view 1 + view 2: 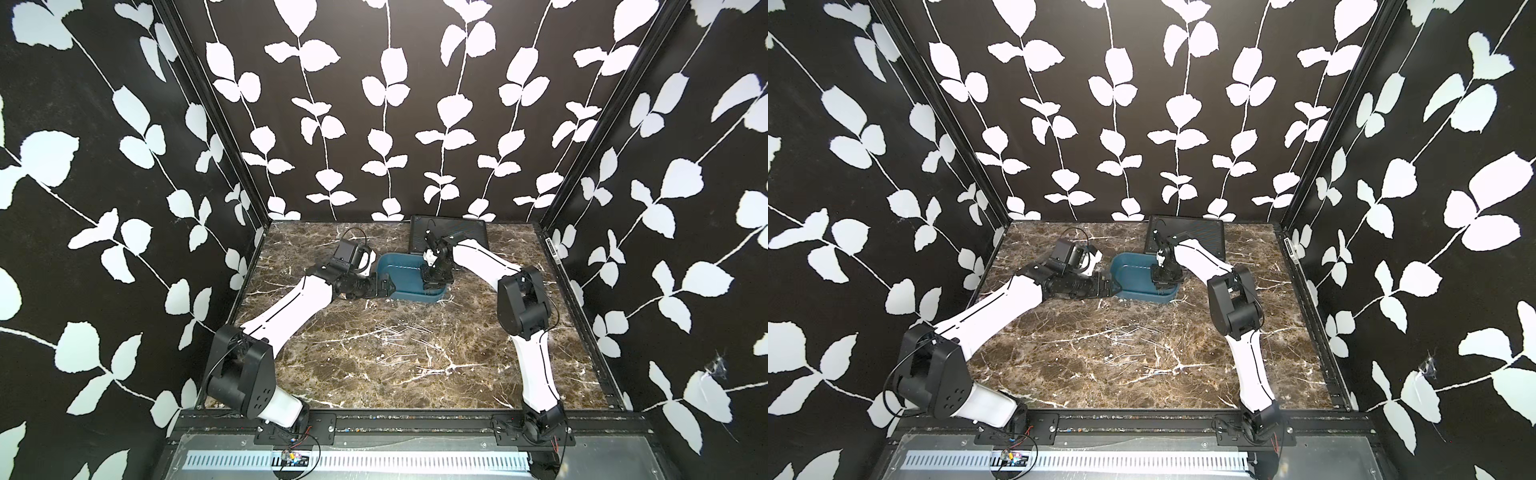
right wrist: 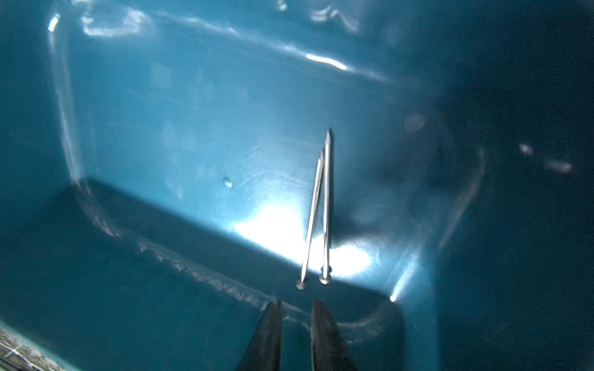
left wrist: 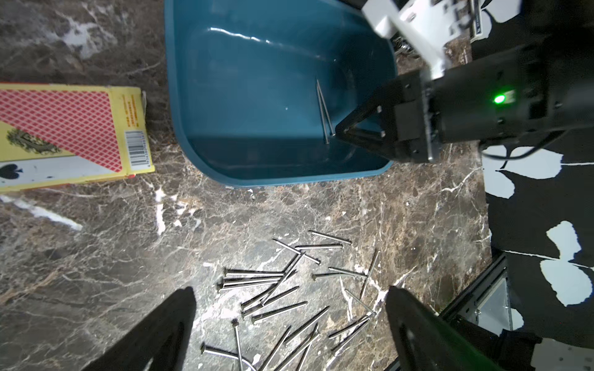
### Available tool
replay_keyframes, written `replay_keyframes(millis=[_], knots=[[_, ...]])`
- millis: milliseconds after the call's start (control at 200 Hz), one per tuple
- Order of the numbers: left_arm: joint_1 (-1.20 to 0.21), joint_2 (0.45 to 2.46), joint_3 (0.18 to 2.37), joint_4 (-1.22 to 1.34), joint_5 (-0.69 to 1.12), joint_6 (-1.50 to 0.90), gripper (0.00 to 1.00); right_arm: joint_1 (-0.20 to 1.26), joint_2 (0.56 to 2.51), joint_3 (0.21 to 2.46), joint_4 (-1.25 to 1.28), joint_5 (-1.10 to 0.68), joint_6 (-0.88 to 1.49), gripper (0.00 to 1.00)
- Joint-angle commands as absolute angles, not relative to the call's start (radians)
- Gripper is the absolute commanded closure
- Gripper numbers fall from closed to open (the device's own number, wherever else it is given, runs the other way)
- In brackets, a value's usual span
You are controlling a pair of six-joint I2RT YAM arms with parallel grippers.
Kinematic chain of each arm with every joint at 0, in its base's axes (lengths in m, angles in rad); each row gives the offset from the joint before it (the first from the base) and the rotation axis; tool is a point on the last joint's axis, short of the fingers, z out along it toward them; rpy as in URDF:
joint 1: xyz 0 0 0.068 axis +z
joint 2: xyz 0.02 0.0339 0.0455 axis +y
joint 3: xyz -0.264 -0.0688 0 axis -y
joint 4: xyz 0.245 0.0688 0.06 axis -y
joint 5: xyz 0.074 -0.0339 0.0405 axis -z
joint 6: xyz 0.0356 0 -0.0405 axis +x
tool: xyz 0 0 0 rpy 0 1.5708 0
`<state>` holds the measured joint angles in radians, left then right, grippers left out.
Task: Put the nails on the desktop into the storage box
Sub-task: Place the nail in the storage box, then pick up the nail from the center of the board.
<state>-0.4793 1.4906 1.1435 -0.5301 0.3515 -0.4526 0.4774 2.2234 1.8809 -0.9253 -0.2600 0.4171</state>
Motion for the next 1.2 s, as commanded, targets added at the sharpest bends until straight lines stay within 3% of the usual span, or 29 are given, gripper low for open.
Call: replay_keyframes(millis=[0, 230, 400, 700, 850, 1195], knots=[[-0.492, 1.452, 1.122, -0.518, 0.344, -0.449, 0.06, 0.477, 2.097, 1.861, -0.966, -0.218, 0.388, 0.75], [-0.598, 1.488, 1.174, -0.588, 0.286, -0.356, 0.09, 0.465, 1.825, 1.614, -0.956, -0.179, 0.416, 0.55], [-0.695, 1.522, 1.205, -0.593, 0.227, -0.341, 0.15, 0.359, 1.634, 1.364, -0.903, -0.229, 0.483, 0.43], [-0.959, 1.767, 1.443, -0.659, 0.155, -0.318, 0.22, 0.201, 1.434, 1.117, -0.851, -0.261, 0.503, 0.39], [-1.015, 1.862, 1.524, -0.694, 0.139, -0.335, 0.29, 0.166, 1.369, 1.062, -0.838, -0.265, 0.502, 0.38], [-1.13, 1.936, 1.563, -0.754, 0.064, -0.347, 0.31, 0.119, 1.278, 0.97, -0.836, -0.279, 0.485, 0.37]])
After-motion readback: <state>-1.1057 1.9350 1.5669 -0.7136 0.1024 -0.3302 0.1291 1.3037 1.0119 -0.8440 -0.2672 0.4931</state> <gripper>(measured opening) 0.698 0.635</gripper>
